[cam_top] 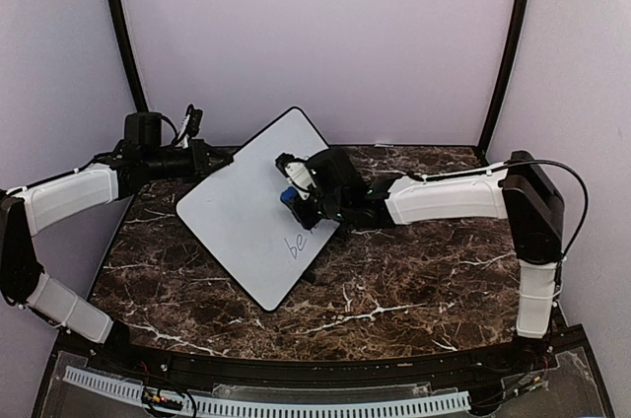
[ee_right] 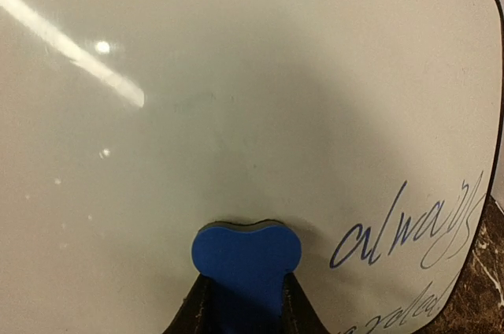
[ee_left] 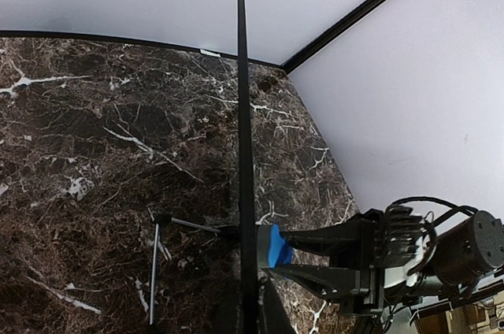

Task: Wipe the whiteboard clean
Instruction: Erase the whiteboard at the center of the board.

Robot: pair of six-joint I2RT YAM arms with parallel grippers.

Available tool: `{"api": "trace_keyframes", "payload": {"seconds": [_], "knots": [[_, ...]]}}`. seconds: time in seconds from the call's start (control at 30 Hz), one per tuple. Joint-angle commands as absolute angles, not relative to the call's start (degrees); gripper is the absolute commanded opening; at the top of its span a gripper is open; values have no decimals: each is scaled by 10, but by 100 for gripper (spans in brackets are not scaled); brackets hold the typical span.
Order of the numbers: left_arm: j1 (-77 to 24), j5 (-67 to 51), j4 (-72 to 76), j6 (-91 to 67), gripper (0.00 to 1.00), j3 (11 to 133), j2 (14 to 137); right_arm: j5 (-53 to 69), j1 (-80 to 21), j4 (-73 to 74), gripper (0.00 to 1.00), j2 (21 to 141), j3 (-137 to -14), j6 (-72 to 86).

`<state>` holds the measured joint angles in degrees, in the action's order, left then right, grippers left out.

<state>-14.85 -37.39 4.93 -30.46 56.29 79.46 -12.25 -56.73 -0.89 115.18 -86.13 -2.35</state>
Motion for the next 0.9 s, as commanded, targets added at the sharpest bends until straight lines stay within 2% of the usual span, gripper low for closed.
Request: {"api": "trace_keyframes", "payload": {"seconds": [0.0,0.1,0.23,0.53,0.67,0.87], "knots": [[-162,-422,89,-296,0,567,775,-118,-561,10,20,1139,-748,0],[-162,-423,90,-297,0,567,777,-115,-561,3,19,1122,-708,22],[-161,-422,91,-297,0,567,779,-117,-561,3,20,1126,-728,18],[-162,-417,87,-292,0,567,781,-118,-554,43,20,1204,-942,-39],[-161,-416,85,-291,0,567,779,-113,-551,61,20,1224,-1000,-49],[-161,-420,87,-293,0,568,779,-98,-551,47,20,1197,-934,-35]]}}
